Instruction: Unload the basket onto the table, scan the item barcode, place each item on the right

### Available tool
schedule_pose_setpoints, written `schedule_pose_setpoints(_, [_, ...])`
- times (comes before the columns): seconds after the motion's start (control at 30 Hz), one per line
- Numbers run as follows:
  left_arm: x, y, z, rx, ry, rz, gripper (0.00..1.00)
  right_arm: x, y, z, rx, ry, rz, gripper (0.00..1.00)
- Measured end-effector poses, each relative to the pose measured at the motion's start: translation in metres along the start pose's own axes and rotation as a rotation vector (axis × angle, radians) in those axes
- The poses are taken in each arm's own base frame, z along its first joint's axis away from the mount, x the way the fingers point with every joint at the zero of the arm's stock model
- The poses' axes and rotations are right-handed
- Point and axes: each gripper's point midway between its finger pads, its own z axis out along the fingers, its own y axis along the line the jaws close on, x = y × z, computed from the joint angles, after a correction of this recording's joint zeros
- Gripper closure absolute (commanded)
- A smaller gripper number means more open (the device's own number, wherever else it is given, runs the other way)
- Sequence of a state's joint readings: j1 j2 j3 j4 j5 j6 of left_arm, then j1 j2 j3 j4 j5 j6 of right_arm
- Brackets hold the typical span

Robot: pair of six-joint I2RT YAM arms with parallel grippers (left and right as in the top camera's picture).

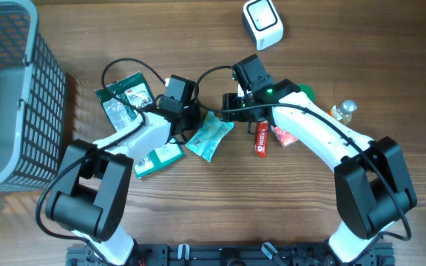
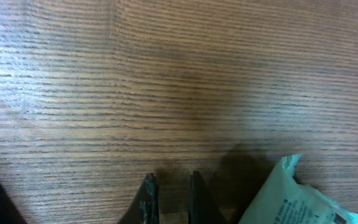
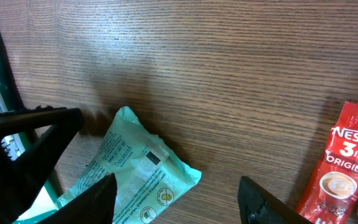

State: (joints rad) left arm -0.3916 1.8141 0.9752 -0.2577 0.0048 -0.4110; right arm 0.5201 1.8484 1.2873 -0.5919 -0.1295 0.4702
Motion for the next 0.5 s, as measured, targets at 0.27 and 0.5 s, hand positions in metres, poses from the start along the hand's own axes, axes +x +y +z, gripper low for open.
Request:
schedule_pose_setpoints(0.27, [0.013,-0.027,-0.002,0.158,0.076,0.011,0.96,0.011,-0.009,0.0,0.042,0.043,0.007,0.33])
schedule_pose_setpoints(0.5, [0.033,-0.054,-0.012,0.337,0.174,0.096,0.96,0.029,-0.021,-0.002,0.09,0.114,0.02,0.29])
